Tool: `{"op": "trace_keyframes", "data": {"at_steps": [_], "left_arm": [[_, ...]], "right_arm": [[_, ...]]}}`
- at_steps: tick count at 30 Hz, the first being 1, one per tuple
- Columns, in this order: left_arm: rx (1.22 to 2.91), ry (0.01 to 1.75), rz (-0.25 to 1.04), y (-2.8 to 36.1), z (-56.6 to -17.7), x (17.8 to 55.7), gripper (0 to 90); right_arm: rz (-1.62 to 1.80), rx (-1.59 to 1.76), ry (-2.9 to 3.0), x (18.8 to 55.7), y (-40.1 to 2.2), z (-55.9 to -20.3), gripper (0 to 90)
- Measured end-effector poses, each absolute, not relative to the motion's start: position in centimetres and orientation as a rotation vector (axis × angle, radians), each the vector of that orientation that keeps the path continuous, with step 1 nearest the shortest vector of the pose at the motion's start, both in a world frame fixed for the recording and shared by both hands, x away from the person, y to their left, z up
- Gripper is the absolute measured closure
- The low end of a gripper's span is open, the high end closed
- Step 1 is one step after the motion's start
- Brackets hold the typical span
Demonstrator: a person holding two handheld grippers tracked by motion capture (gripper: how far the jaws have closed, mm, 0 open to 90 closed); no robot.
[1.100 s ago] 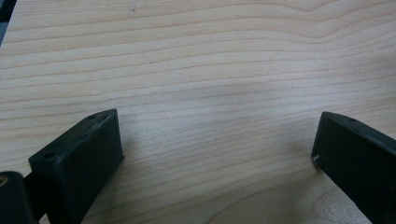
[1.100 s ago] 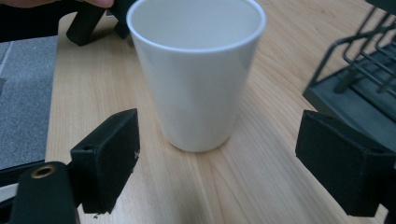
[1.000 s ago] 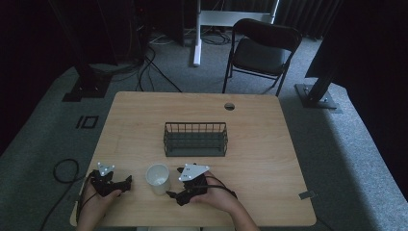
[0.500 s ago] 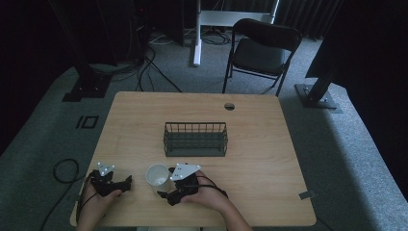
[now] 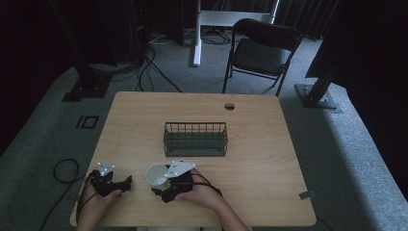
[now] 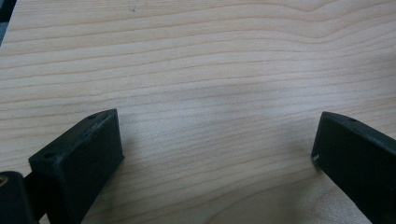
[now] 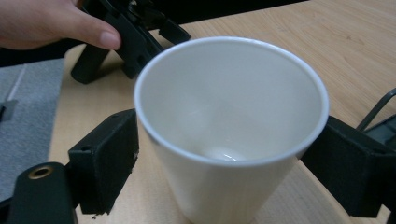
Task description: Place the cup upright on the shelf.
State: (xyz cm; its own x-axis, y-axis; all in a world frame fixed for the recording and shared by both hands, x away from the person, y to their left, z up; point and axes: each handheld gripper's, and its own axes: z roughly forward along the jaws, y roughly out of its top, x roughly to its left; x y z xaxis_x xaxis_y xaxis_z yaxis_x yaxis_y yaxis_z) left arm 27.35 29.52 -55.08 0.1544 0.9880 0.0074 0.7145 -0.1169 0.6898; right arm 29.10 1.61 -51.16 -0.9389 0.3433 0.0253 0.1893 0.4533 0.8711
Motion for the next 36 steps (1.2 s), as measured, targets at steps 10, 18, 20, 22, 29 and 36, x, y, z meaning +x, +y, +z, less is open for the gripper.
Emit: {"op": "trace_keyframes", "data": {"at_steps": [10, 18, 20, 22, 29, 36], "left_arm": [[1.893, 1.615, 0.655, 29.5, -55.1, 27.4, 2.0], [1.894, 1.615, 0.655, 29.5, -55.1, 27.4, 2.0], [1.894, 1.615, 0.655, 29.5, -55.1, 27.4, 2.0], [1.894, 1.615, 0.655, 29.5, -55.1, 27.4, 2.0], [1.887, 1.617, 0.655, 29.5, -55.1, 27.4, 2.0], [1.891, 1.615, 0.655, 29.5, -55.1, 27.4, 2.0]], "right_arm": [[1.488, 0.474, 2.475, 29.4, 1.8, -50.9, 20.0], [1.537, 0.444, 2.462, 29.2, 1.8, -49.2, 20.1], [1.536, 0.427, 2.464, 29.2, 1.8, -48.7, 20.1], [1.544, 0.431, 2.461, 29.2, 1.7, -48.5, 20.1], [1.587, 0.403, 2.471, 29.1, 1.6, -46.9, 20.1], [1.627, 0.426, 2.413, 29.7, 0.8, -45.1, 20.2]]}}
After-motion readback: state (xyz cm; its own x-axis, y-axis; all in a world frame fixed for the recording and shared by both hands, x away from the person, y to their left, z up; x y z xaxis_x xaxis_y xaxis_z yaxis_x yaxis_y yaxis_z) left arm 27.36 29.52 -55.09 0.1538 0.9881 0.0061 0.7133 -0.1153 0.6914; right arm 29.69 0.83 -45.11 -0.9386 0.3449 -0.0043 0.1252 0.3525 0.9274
